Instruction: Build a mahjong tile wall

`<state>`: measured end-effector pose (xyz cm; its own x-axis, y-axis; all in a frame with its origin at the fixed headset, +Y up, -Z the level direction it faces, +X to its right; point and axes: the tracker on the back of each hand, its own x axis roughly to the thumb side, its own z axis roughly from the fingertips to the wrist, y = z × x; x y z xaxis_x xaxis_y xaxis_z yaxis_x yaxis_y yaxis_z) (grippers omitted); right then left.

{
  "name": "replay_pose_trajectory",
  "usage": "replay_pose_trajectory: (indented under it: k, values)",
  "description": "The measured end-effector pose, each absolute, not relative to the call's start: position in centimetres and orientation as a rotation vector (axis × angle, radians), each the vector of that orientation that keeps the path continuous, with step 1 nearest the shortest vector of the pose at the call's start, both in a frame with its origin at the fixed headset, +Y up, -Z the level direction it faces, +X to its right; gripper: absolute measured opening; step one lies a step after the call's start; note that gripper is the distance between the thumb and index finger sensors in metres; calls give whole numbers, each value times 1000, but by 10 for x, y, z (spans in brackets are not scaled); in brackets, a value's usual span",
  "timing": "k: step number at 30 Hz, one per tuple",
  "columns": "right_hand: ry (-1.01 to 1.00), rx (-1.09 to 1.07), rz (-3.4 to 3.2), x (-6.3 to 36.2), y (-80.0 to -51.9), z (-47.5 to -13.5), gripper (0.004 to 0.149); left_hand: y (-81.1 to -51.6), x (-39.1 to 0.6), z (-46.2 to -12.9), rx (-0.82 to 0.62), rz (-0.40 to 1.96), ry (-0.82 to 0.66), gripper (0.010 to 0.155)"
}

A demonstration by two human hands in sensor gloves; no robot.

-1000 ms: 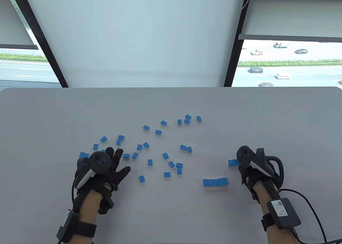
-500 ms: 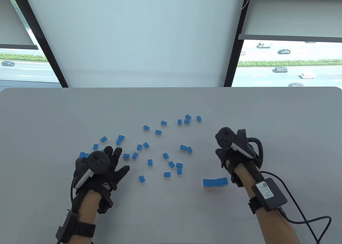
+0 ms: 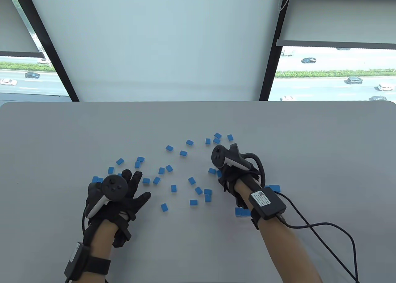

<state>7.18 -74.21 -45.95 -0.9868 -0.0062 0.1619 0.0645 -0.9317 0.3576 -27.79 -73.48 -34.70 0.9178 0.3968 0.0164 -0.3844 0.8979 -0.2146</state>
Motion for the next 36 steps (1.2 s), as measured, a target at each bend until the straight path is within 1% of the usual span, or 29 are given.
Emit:
replay_pose_trajectory:
  k: [4, 8, 17, 22, 25, 27, 30, 33, 36]
  values:
    - [-604, -250, -3055, 70, -743, -462, 64, -735, -278, -347, -215, 397, -59, 83]
    - [-585, -263, -3055, 68, -743, -461, 57, -735, -279, -346, -217, 399, -53, 83]
    - [-540, -297, -3018, 66, -739, -458, 56, -735, -280, -345, -214, 399, -49, 83]
    - [-436, -324, -3032, 83, -713, -451, 58, -735, -280, -346, -214, 400, -48, 83]
    - [-323, -349, -3043, 104, -687, -440, 59, -735, -280, -345, -215, 398, -50, 83]
    - [-234, -369, -3065, 118, -674, -433, 59, -734, -280, -345, -212, 397, -50, 83]
    - [-158, -348, -3074, 141, -657, -421, 59, -734, -280, -345, -209, 394, -50, 83]
    - [-99, -317, -3099, 166, -646, -408, 58, -735, -279, -345, -210, 387, -50, 83]
    - [-41, -263, -3161, 193, -644, -394, 58, -735, -278, -345, -209, 384, -50, 83]
